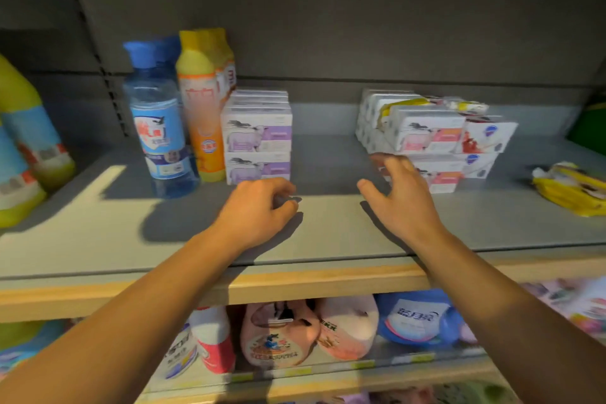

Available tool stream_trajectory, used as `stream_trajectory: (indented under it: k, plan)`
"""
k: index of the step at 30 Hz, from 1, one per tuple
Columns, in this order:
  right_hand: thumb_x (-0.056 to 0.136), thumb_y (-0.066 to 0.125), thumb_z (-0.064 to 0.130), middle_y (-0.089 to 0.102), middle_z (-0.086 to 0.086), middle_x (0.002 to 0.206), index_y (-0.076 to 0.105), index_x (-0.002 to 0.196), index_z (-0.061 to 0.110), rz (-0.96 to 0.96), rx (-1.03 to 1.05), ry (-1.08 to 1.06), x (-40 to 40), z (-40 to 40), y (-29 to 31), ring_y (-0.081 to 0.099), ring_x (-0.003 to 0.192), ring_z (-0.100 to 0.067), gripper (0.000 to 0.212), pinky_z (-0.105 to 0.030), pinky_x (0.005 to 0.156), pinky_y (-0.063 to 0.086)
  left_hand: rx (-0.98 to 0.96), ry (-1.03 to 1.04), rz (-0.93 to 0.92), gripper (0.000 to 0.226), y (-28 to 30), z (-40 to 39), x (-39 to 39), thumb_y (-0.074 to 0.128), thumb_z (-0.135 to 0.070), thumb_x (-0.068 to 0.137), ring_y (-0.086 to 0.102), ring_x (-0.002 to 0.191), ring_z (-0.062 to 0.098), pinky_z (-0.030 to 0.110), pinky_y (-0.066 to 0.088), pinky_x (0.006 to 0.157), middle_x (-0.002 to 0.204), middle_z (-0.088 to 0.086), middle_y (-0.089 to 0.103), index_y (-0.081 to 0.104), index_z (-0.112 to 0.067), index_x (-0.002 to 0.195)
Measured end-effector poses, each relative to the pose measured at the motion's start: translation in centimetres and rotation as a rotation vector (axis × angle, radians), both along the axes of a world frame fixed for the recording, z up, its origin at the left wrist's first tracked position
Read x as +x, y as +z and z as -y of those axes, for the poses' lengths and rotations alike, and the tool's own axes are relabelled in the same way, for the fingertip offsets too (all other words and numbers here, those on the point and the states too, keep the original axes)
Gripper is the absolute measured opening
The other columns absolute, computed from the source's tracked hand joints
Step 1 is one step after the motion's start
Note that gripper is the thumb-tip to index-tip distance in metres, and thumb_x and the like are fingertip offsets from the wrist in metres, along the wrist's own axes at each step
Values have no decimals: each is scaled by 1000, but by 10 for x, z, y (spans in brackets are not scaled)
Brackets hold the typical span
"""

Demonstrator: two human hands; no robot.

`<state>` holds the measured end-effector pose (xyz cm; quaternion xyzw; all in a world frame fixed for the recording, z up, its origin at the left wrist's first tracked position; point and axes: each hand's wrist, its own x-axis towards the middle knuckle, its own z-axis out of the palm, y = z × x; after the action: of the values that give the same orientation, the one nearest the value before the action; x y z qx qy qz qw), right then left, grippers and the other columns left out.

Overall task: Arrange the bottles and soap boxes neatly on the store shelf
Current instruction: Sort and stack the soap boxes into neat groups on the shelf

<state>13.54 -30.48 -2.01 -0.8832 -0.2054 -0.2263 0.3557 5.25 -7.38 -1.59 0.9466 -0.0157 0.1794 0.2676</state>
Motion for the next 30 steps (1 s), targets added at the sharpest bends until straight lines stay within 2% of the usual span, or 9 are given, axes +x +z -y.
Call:
stream_trajectory:
  k: [5,9,11,14,18,21,25,28,30]
  plan:
    - [86,66,31,52,-15,134,56,132,13,71,-76,-219,25,62,8,46,123,-35,51,-40,103,39,-17,-57,-16,30,0,40,32,61,-30,91,66,106,14,31,50,95,113,-1,72,68,-19,118]
    - [86,67,33,33,-11,153,45,143,15,-73,-144,-272,47,87,0,37,136,-32,64,-38,112,32,39,-78,-15,30,0,57,54,61,-35,90,67,104,13,27,50,92,110,-3,74,69,-21,115]
    - [84,70,28,32,-9,152,46,140,15,-76,-79,-238,50,88,-8,46,128,-27,62,-32,102,39,42,-84,-21,31,-1,64,62,60,-37,91,66,105,13,27,50,91,111,-4,73,68,-22,117]
    - [78,74,27,47,-6,134,52,123,20,-7,-3,-218,50,89,-9,56,108,-25,50,-28,85,44,4,-86,-9,31,-5,69,68,61,-38,91,66,101,9,23,49,90,111,-6,72,67,-23,118]
    - [74,80,23,56,-5,120,53,117,23,-67,95,-135,47,88,-6,53,111,-23,50,-35,92,47,-64,-93,20,28,-9,67,65,64,-36,89,62,87,0,4,39,76,103,-10,72,68,-25,114]
    - [78,78,13,58,-4,117,58,116,25,-157,186,-18,39,86,-2,56,105,-19,45,-27,90,47,-160,-103,34,28,-6,65,61,62,-37,90,65,90,0,14,47,82,103,-12,71,67,-26,115]
    - [78,78,6,65,3,102,62,98,33,-230,334,116,20,65,2,61,87,-7,37,-12,75,48,-296,-153,67,39,0,66,58,67,-33,89,66,98,3,24,51,90,103,-13,69,59,-23,126]
    - [83,73,4,68,0,97,65,94,32,-356,500,272,9,41,1,68,78,-6,32,-15,65,52,-458,-210,20,45,2,63,56,69,-25,89,69,96,9,29,55,85,108,-3,70,55,-21,132]
    - [87,70,7,68,-6,105,67,97,28,-422,572,281,6,32,2,70,76,-3,23,-17,62,53,-548,-210,-8,39,2,58,55,68,-22,90,71,91,10,26,58,78,105,-2,72,57,-21,128]
